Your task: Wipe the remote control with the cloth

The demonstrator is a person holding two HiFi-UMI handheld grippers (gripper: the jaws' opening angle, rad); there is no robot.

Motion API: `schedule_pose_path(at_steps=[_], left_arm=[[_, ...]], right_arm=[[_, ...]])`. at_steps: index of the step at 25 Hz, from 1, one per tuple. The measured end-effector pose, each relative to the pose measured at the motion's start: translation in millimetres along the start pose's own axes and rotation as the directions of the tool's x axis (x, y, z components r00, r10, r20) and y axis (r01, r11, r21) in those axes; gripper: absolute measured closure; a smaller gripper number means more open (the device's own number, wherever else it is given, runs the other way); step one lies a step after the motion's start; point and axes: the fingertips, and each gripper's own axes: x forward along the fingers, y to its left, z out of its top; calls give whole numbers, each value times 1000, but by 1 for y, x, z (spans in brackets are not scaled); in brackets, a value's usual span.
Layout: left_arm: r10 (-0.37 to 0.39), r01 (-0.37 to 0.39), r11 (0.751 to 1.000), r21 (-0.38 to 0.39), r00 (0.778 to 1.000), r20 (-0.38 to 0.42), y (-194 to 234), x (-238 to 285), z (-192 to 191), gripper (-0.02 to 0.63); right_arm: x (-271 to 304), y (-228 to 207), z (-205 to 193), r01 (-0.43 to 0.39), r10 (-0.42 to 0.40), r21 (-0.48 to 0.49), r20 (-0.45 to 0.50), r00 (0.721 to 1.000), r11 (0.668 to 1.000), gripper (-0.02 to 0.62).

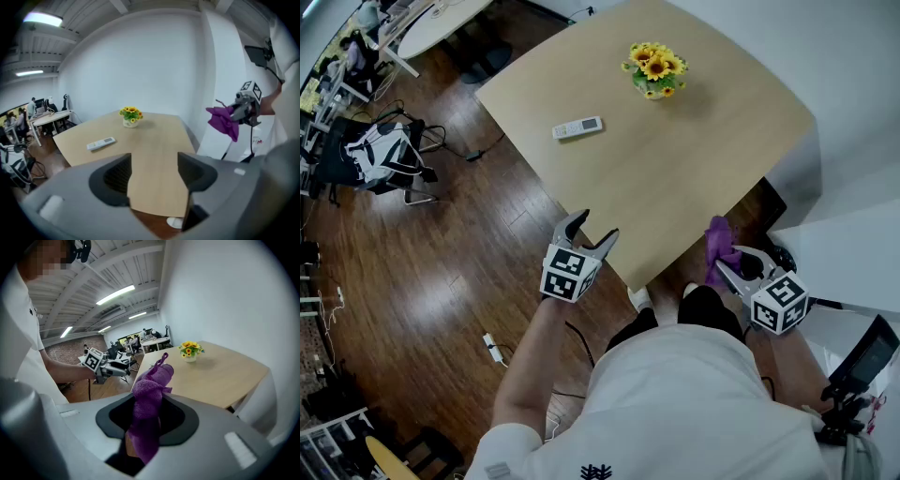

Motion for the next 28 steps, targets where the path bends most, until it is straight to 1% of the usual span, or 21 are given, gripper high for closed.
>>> schedule_pose_path(at_steps=[3,5,8,10,13,16,19,21,23,26,28], left_arm=[[58,-58,998,-4,998,-2,53,14,16,290],[77,-77,997,20,996,-36,83,25,20,279],[100,-91,993,81,988,-114,124,50,24,254],[128,-106,986,132,976,-173,156,69,22,240],[164,-110,972,206,950,-266,207,102,19,214],[167,-73,963,260,918,-361,242,135,17,189],[166,-8,941,339,883,-438,267,174,12,178],[153,44,928,370,859,-488,281,194,6,172],[113,101,931,352,836,-536,288,205,0,160],[19,184,942,281,807,-591,286,212,-11,160],[-15,209,945,250,793,-609,289,214,-16,159]], right_arm=[[33,-9,22,-52,50,-53,-37,998,997,471],[53,-15,36,-79,76,-67,-44,996,995,471],[76,-30,55,-121,116,-90,-60,991,989,471],[86,-42,59,-150,142,-94,-85,986,984,471],[95,-57,59,-178,168,-77,-117,979,981,471],[94,-73,51,-182,172,-53,-150,974,982,471],[87,-96,36,-169,162,-19,-188,969,985,471],[80,-110,28,-152,149,4,-210,966,988,471],[73,-121,20,-135,137,27,-230,963,991,471],[67,-134,11,-118,129,55,-257,958,991,471],[67,-141,7,-116,130,66,-266,955,991,471]])
